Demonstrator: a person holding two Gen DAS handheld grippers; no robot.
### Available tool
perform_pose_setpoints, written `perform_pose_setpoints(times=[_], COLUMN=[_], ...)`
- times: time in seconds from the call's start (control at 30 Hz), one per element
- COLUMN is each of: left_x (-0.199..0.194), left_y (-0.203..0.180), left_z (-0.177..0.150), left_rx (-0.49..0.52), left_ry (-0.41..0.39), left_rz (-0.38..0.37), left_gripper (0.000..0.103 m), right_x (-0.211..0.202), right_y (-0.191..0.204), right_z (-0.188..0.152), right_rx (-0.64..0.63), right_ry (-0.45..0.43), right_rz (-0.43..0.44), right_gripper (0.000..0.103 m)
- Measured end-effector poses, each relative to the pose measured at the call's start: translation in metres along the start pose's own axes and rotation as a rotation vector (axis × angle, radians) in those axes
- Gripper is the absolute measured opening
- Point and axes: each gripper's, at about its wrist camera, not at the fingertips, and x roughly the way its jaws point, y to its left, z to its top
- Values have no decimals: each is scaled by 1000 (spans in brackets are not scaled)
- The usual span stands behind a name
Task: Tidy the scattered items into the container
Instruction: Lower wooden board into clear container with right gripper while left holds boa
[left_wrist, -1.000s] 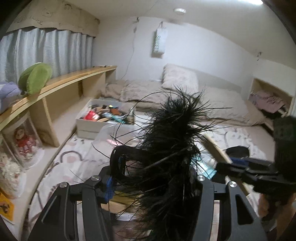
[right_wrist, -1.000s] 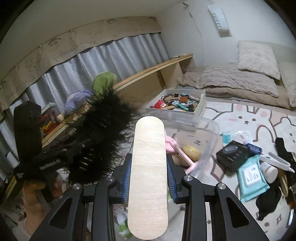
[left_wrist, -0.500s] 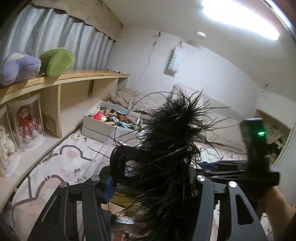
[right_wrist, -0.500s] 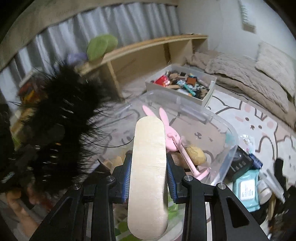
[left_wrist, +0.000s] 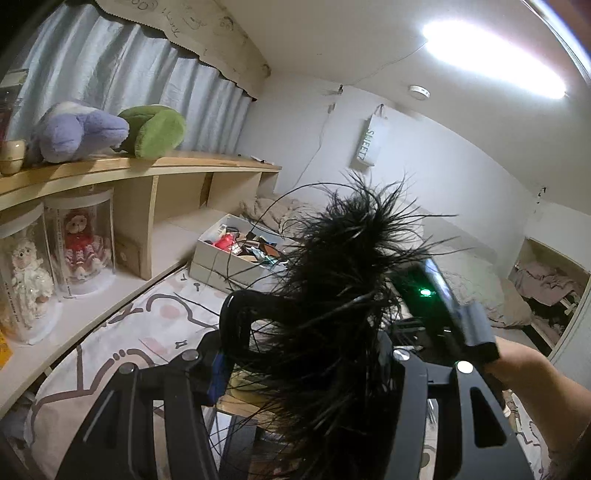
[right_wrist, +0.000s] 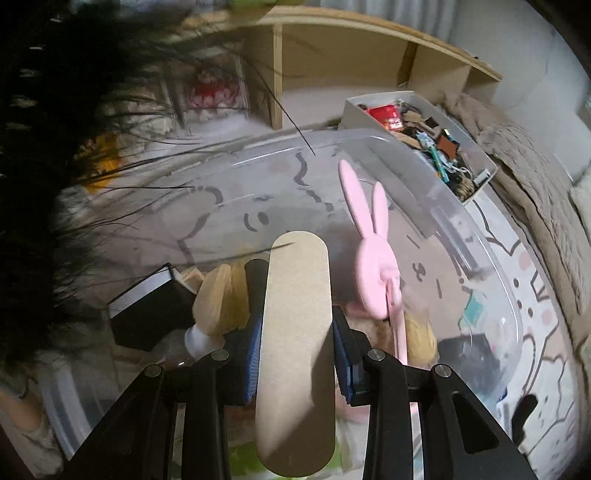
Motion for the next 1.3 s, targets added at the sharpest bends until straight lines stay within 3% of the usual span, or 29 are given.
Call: perform_pose_setpoints(times=[0.17,0.2,0.23,0.3,0.43,0.63,0.8,0.93,0.97,1.03,1.17,1.3], left_x=[8,9,11,13,19,33,33,29,29,29,31,37], left_y=[0,0,0,0,-2,-14,-21,-25,-25,-26,-24,-17], left_z=[2,2,2,2,6,12,12,12,12,14,17,19], left_rx=[41,47,53,62,86,120,118,120,121,123,121,96], left_ry=[31,38,46,63,103,190,233,247,252,263,282,312], left_rz=[10,13,19,31,44,27,14,17,16,16,25,30], left_gripper=[56,56,56,56,56,56,56,56,56,56,56,56], right_x=[17,17,15,8,-17,-37,-22,-1,0,1,-1,10], right_y=[-2,-3,-5,-11,-9,-6,5,4,2,-3,-4,-2], right_z=[15,16,17,18,5,-17,-22,-22,-22,-22,-21,-23], right_rx=[-8,-1,8,23,9,-25,-141,-136,-109,-52,-62,-94], right_ry=[18,-1,-23,-63,-108,-97,-20,36,35,36,20,71], right_rz=[-35,-56,-65,-44,-25,-38,-198,-242,-245,-209,-171,-161], right_gripper=[35,44,69,97,97,97,97,96,91,47,46,46])
